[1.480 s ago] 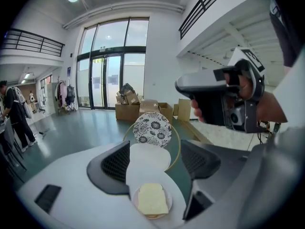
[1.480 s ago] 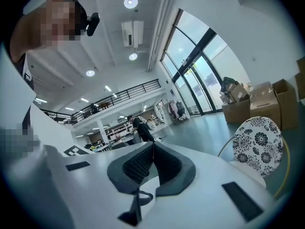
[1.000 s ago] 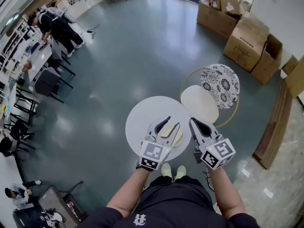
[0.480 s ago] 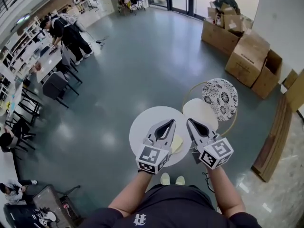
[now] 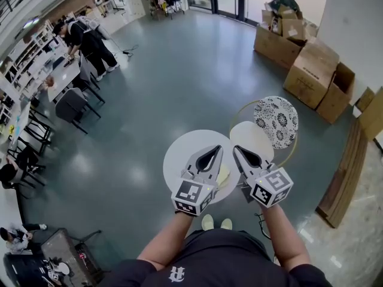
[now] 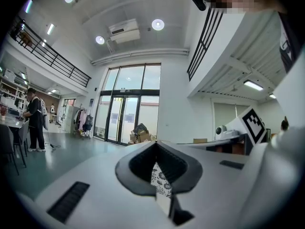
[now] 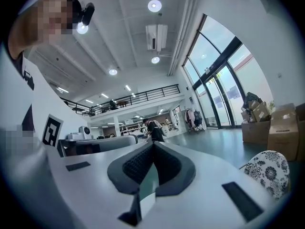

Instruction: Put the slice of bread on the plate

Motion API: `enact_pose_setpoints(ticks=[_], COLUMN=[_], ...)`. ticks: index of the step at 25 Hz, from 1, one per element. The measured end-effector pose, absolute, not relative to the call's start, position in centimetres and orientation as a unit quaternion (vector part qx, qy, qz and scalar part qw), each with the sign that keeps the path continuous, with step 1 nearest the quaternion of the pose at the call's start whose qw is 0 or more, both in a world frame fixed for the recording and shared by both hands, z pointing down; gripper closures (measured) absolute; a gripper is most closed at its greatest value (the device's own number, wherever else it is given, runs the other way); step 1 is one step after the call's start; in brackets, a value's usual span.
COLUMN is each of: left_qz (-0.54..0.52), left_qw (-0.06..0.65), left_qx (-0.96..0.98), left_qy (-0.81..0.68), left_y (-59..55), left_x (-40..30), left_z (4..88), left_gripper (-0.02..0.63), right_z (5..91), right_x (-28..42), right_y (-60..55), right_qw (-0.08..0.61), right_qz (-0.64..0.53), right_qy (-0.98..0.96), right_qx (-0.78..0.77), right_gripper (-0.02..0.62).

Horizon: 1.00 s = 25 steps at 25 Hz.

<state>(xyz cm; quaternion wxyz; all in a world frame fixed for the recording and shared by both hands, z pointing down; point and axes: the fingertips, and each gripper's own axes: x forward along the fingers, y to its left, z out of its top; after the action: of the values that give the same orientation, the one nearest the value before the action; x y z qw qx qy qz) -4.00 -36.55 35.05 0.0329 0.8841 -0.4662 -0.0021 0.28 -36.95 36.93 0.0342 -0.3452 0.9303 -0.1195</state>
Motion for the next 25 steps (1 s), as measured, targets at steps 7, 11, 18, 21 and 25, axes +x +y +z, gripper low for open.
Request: enact_pose_setpoints(ticks=[7, 11, 18, 21, 25], left_qz=[-0.001, 0.0, 0.002, 0.006, 0.003], left_qw=[0.028, 0.025, 0.025, 0.027, 0.026], left_qx=[0.883, 0.882, 0.881, 0.882, 0.882], left_qy=[-0.469, -0.47, -0.472, -0.471, -0.471], left_y=[-36.1, -36.2, -36.1, -36.0, -36.1], left_x=[-3.7, -3.3, -2.9, -3.0, -2.7], left_z=[34.7, 34.5, 34.9, 35.2, 35.0], left_gripper=[0.6, 0.6, 0.6, 0.6, 0.6], right_z=[36.4, 36.0, 36.2, 36.5, 36.4], right_x=[0.6, 1.1, 1.4, 1.3, 1.5], right_y=[-36.6, -36.7, -36.6, -36.5, -36.6], right_qw=[0.027, 0.028, 0.027, 0.027, 0.023], right_qz=[-0.108, -0.105, -0.1, -0.103, -0.1], right_qy=[0.932, 0.931, 0.932, 0.931, 0.932], right_qx=[-0.346, -0.349, -0.348, -0.348, -0.348], right_gripper=[0.589, 0.589, 0.589, 0.59, 0.59])
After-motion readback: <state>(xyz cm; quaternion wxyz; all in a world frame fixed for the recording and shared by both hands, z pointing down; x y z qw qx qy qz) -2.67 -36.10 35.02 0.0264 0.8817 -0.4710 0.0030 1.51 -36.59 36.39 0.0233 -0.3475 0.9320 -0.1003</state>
